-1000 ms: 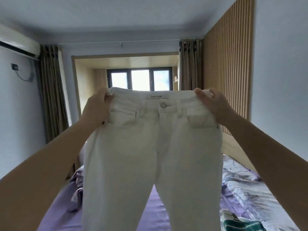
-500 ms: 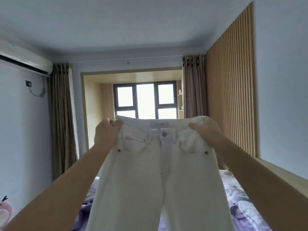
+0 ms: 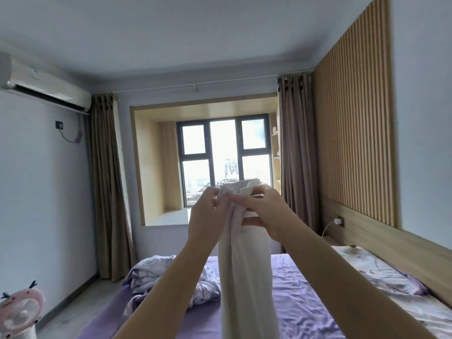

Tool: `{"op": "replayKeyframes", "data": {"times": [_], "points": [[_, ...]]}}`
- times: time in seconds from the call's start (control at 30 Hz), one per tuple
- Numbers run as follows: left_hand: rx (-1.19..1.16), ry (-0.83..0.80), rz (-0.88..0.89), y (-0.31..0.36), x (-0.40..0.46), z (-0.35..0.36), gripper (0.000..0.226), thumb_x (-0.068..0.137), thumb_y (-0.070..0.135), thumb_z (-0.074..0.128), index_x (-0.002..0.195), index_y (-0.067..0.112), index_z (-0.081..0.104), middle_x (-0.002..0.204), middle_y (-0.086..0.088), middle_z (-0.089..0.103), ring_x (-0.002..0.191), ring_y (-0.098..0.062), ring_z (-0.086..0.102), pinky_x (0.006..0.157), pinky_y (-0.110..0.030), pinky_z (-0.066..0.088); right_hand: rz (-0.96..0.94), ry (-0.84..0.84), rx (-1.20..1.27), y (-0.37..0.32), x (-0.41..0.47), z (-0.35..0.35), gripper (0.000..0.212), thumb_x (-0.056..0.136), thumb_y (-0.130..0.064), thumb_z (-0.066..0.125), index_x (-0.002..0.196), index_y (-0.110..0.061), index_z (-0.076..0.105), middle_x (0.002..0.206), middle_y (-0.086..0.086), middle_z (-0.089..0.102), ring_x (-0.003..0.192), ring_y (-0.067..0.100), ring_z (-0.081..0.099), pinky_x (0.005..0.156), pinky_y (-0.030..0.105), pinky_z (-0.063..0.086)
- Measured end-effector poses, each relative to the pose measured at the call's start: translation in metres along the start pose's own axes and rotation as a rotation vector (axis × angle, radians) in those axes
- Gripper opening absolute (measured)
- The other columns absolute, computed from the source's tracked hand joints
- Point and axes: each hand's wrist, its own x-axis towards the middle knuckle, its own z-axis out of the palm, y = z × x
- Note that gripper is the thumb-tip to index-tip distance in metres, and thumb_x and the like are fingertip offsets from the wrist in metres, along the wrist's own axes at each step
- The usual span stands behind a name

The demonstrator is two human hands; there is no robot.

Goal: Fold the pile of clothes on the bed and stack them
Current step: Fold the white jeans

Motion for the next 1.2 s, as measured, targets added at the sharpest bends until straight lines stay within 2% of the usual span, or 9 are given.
{"op": "replayKeyframes", "data": {"times": [0.13, 0.27, 0.37, 0.47, 0.57, 0.7, 0.83, 0.97, 1.2], "points": [[-0.092, -0.07, -0.05, -0.001, -0.004, -0.003, 0.024, 0.094, 0.045, 0.053, 0.089, 0.023, 0.061, 0.072, 0.006, 0.064, 0.065, -0.01, 0.06, 0.062, -0.024, 0.049, -0.053, -0.05, 0.011, 0.003, -0.006, 0.003, 0.029, 0.088, -0.024, 0.068, 0.106, -0.003, 0.064, 0.099, 0.017, 0.071, 0.084, 0.023, 0.072, 0.066, 0.036, 0.059], [-0.133, -0.119, -0.182, -0.002, -0.007, -0.001, 0.042, 0.079, 0.043, 0.072, 0.106, 0.015, 0.057, 0.093, 0.002, 0.065, 0.085, -0.014, 0.064, 0.078, -0.034, 0.054, -0.014, -0.134, 0.151, 0.01, -0.008, -0.002, 0.033, 0.1, -0.027, 0.045, 0.104, -0.007, 0.071, 0.101, 0.011, 0.073, 0.092, 0.02, 0.07, 0.08, 0.035, 0.058], [-0.172, -0.038, -0.233, -0.003, -0.007, -0.001, 0.022, 0.084, 0.026, 0.071, 0.094, 0.009, 0.06, 0.085, -0.005, 0.062, 0.078, -0.021, 0.059, 0.08, -0.042, 0.052, -0.003, -0.129, 0.206, 0.022, -0.008, -0.008, 0.026, 0.1, -0.018, 0.047, 0.104, -0.004, 0.069, 0.102, 0.011, 0.073, 0.098, 0.024, 0.068, 0.088, 0.035, 0.056], [-0.324, -0.055, -0.274, -0.002, -0.006, -0.008, 0.002, 0.09, 0.012, 0.062, 0.09, 0.012, 0.064, 0.085, -0.007, 0.067, 0.076, -0.021, 0.063, 0.077, -0.039, 0.054, -0.244, 0.122, -0.214, 0.053, -0.005, -0.026, 0.015, 0.092, -0.01, 0.059, 0.101, -0.018, 0.068, 0.101, 0.0, 0.071, 0.1, 0.019, 0.064, 0.082, 0.022, 0.054], [-0.538, -0.09, -0.3, 0.002, 0.003, -0.025, 0.011, 0.092, 0.01, 0.058, 0.091, 0.013, 0.069, 0.08, -0.003, 0.073, 0.07, -0.017, 0.068, 0.067, -0.032, 0.058, -0.215, 0.24, -0.392, 0.086, -0.01, -0.055, 0.058, 0.081, -0.036, 0.073, 0.131, -0.02, 0.049, 0.128, -0.008, 0.053, 0.118, 0.011, 0.051, 0.097, 0.026, 0.042], [-0.654, -0.139, -0.217, 0.005, 0.023, -0.057, 0.021, 0.092, 0.02, 0.057, 0.107, 0.008, 0.067, 0.095, -0.009, 0.073, 0.082, -0.021, 0.07, 0.067, -0.032, 0.059, 0.048, -0.143, -0.165, 0.122, -0.024, -0.067, 0.106, 0.062, -0.068, 0.073, 0.146, -0.022, 0.028, 0.141, -0.004, 0.049, 0.126, 0.013, 0.051, 0.105, 0.037, 0.043], [-0.607, -0.112, -0.159, 0.0, 0.035, -0.09, 0.032, 0.088, 0.027, 0.058, 0.115, 0.011, 0.065, 0.102, -0.008, 0.073, 0.088, -0.02, 0.071, 0.067, -0.031, 0.058, 0.08, -0.177, -0.122, 0.122, -0.029, -0.044, 0.069, 0.055, -0.055, 0.085, 0.113, -0.023, 0.064, 0.103, -0.002, 0.073, 0.093, 0.017, 0.071, 0.075, 0.028, 0.057], [-0.472, -0.002, -0.208, -0.02, 0.03, -0.124, 0.029, 0.097, 0.025, 0.051, 0.118, 0.009, 0.062, 0.101, -0.006, 0.073, 0.088, -0.019, 0.071, 0.068, -0.031, 0.058, -0.043, -0.084, -0.13, 0.098, -0.029, -0.021, 0.034, 0.061, -0.043, 0.08, 0.09, -0.028, 0.072, 0.087, -0.009, 0.075, 0.077, 0.009, 0.071, 0.061, 0.018, 0.054], [0.064, 0.458, -0.266, -0.036, 0.0, -0.135, 0.05, 0.094, 0.03, 0.056, 0.136, 0.003, 0.044, 0.127, -0.01, 0.055, 0.114, -0.026, 0.053, 0.095, -0.038, 0.043, -0.18, -0.068, -0.126, 0.072, -0.028, 0.029, 0.014, 0.08, -0.03, 0.075, 0.089, -0.021, 0.07, 0.086, -0.001, 0.072, 0.073, 0.009, 0.066, 0.064, 0.022, 0.052]]}}
